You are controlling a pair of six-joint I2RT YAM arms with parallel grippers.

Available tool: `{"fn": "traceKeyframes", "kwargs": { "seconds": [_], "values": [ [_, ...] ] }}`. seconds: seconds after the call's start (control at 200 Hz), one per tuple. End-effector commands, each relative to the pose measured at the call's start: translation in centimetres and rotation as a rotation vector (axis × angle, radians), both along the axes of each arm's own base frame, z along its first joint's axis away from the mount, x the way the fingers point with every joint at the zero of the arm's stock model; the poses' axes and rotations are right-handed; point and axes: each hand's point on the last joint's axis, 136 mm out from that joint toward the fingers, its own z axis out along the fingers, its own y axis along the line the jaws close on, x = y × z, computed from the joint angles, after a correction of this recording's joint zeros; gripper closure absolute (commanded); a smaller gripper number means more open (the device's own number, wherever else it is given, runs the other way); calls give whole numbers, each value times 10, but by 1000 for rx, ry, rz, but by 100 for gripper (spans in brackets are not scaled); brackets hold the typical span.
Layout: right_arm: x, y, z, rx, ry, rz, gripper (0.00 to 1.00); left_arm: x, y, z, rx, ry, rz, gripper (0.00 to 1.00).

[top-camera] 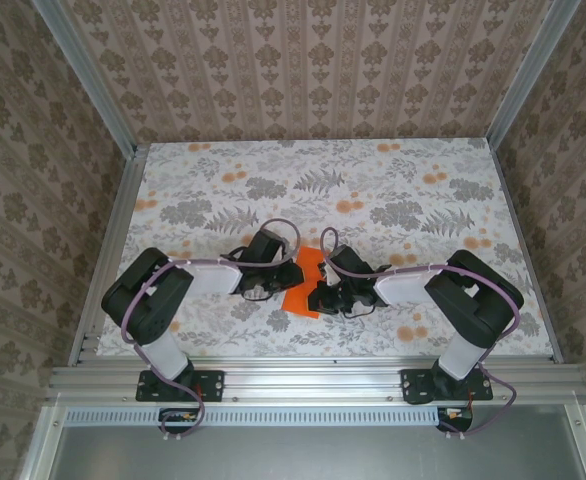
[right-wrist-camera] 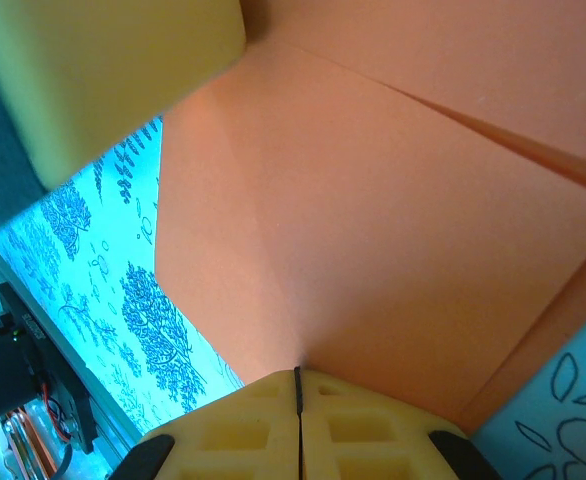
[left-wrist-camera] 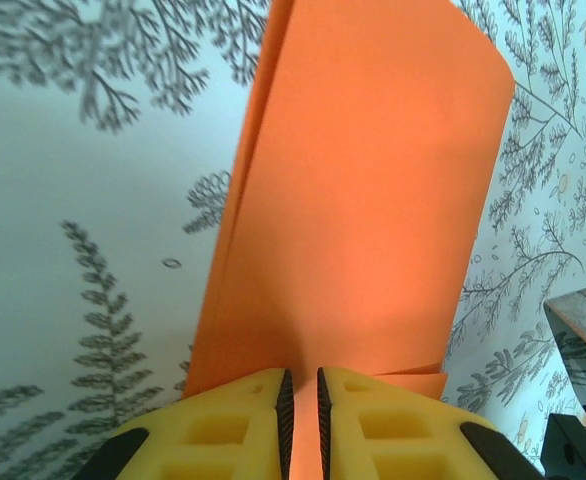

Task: Fold a paper plane with a square sheet of paper (pick it up from the middle)
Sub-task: Fold the triangle a second time at the center of the table.

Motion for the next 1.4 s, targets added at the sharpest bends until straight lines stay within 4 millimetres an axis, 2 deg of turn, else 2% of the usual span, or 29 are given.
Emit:
{"fn": "traceKeyframes", "kwargs": {
  "seconds": [0.0, 0.26, 0.36, 0.465, 0.625, 0.76, 0.95, 1.115, 1.27, 1.395],
  "values": [
    [-23, -33, -37, -158, 107, -33, 92, 16, 25, -8, 79, -24, 54, 82],
    [-23, -33, -36, -158, 108, -31, 92, 31, 40, -7, 76, -6, 86, 81],
    [-23, -32, -35, -156, 106, -31, 92, 35, 39, 5, 49, -19, 83, 81],
    [-21, -31, -34, -154, 102, -33, 92, 38, 36, 27, 27, -52, 73, 79],
    [-18, -29, -32, -152, 98, -33, 92, 26, 28, 52, -19, -62, 44, 80],
    [-17, -28, -31, -149, 93, -34, 92, 8, 6, 59, -51, -47, -25, 83],
    [-14, -27, -30, -145, 87, -36, 92, -6, -11, 41, -62, 20, -42, 85],
    [-14, -27, -29, -146, 86, -37, 92, -9, -24, 31, -75, 44, -56, 86],
    [-13, -25, -27, -141, 81, -35, 92, -10, -19, 13, -24, 63, -47, 86],
    [-8, -18, -14, -109, 63, -27, 91, -12, -9, -6, 43, 79, -43, 87]
  ]
}}
